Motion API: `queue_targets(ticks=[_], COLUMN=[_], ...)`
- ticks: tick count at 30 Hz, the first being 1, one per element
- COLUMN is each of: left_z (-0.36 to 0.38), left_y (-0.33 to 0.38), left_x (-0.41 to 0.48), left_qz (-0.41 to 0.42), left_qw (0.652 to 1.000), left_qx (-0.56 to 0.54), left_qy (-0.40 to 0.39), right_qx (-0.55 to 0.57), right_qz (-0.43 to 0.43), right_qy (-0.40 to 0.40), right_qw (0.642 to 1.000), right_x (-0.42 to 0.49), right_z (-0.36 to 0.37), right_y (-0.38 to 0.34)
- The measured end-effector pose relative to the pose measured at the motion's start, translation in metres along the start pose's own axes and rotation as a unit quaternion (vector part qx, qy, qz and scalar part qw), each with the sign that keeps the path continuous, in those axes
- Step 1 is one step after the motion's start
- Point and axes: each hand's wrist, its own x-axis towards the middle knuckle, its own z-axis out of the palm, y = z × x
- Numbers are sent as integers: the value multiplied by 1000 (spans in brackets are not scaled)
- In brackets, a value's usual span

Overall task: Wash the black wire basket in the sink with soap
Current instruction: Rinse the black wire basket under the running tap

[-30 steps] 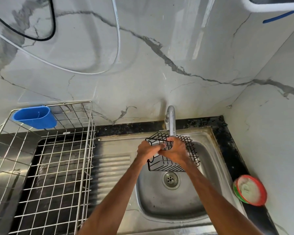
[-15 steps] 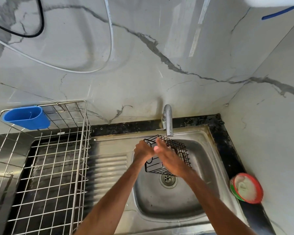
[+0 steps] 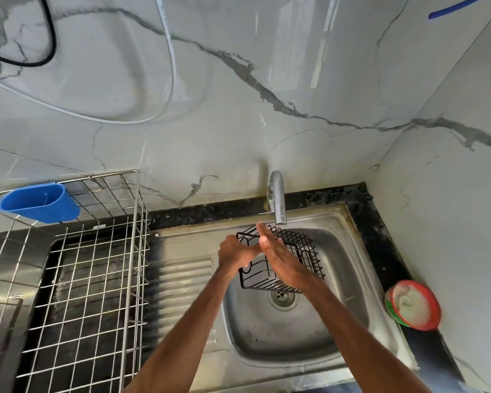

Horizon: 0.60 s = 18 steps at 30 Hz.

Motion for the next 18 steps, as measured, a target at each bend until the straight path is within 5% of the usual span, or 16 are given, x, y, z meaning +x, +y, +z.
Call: queue_targets(ticks=[6,14,18], left_z=[-6,-19,-23], left_y=[-5,-15,-21], left_x=[-5,-3,-6], left_qz=[-22,-32,-43], left_qw=[999,997,995], left_qx=[-37,-65,-85], left_qy=[24,-6,-12], right_qx=[-42,-61,-71], right_qz=[105,-43,72], right_qy=[39,-9,39], right_qw=[993,997,994], right_x=[7,5,18], right_z=[-9,3,-16], right_y=[43,10,52])
